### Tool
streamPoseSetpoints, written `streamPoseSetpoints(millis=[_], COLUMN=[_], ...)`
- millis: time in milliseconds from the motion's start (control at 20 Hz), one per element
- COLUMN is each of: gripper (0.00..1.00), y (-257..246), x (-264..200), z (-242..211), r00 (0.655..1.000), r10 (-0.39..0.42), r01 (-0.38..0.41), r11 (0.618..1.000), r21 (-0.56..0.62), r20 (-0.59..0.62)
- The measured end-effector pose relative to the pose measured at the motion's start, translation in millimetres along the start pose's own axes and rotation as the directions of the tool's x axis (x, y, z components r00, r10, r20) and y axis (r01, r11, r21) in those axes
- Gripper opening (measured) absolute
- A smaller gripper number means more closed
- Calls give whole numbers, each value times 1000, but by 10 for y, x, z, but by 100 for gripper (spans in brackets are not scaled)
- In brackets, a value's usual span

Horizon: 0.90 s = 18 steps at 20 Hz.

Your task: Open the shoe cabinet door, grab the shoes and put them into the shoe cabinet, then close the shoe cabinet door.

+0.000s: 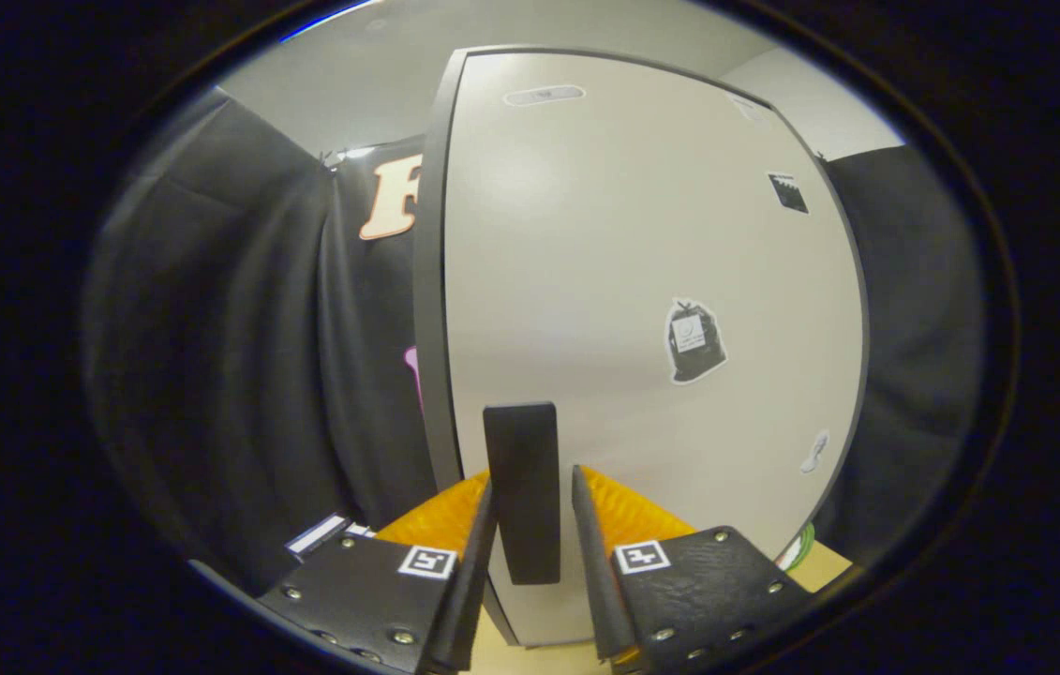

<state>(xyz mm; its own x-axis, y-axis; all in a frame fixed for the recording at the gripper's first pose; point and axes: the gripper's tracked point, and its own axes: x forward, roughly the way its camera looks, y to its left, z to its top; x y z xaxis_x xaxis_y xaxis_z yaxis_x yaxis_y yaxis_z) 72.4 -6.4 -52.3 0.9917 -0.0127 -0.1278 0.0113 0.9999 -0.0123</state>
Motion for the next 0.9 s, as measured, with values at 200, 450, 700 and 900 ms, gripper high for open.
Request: streamPoseSetpoints(millis=[200,450,700,900], gripper=[35,31,31,30], y=[12,28,-4,-37], x=[36,-23,-127,-229], z=[-18,-28,3,28], r00=[1000,1000,1000,1000], r10=[0,5,-8,12], r01=[0,-5,8,-13], r11=[1000,1000,1000,1000], r21=[-3,-3,1,8], r20=[1,-10,7,13])
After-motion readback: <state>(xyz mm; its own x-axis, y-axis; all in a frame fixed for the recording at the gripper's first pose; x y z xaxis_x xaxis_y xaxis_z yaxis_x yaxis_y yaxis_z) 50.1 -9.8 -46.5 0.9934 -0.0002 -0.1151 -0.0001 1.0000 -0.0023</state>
